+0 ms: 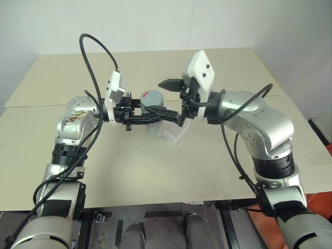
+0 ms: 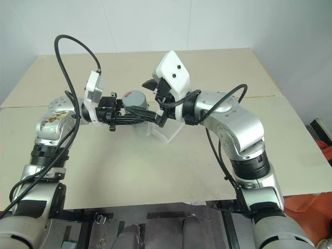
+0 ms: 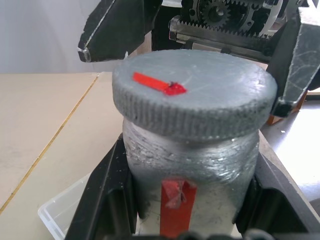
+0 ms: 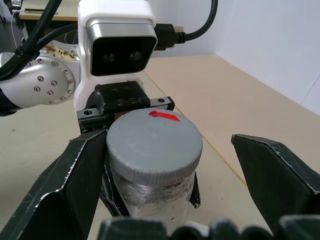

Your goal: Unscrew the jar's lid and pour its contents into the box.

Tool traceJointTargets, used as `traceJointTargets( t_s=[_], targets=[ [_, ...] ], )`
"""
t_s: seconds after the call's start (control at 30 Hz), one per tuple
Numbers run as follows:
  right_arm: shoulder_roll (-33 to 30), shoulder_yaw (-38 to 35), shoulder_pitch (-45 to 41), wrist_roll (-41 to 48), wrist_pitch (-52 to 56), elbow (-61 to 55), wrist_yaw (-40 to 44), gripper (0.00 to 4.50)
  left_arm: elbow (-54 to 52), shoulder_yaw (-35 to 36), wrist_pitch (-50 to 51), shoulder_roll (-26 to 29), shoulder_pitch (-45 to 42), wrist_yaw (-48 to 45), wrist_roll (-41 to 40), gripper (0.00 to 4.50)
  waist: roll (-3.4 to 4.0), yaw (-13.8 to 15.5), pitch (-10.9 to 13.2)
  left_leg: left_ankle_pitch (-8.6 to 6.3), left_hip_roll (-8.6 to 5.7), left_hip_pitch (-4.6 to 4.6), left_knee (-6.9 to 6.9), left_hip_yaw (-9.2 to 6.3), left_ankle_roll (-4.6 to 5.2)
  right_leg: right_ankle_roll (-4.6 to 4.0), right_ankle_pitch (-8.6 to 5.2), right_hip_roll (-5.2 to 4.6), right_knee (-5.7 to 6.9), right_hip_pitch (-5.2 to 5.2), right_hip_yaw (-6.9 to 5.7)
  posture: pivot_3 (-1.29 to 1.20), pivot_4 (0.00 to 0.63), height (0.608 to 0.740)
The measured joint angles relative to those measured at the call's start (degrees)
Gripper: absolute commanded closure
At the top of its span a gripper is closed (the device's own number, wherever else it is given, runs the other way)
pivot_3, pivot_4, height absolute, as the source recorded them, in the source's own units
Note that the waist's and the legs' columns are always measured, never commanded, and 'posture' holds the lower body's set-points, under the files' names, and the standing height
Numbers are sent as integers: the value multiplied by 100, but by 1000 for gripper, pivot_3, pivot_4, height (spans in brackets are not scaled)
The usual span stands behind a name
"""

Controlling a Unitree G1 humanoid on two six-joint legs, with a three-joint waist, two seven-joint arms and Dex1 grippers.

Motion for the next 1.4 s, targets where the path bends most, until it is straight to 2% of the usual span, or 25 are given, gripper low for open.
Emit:
traceJointTargets(
  t_s=[0.7,0.97,1.4],
  targets=[
    [-606,-429,376,468,135,-351,307,36,-200,42,9,107,85,-92,-17,2524,0,7,0,0,0,-1,0,1,1,0,0,0,0,0,0,0,150,740],
    [-329,-491,291,892,282,-565,275,36,-233,41,14,90,92,-101,-17,2524,0,9,0,0,0,-1,0,0,1,0,0,0,-1,1,0,0,150,740],
    [150,24,-126,388,282,-26,12,36,-279,27,15,19,97,-94,-17,2524,0,4,0,0,0,-1,0,0,1,0,0,0,-1,0,0,0,150,740]
  ],
)
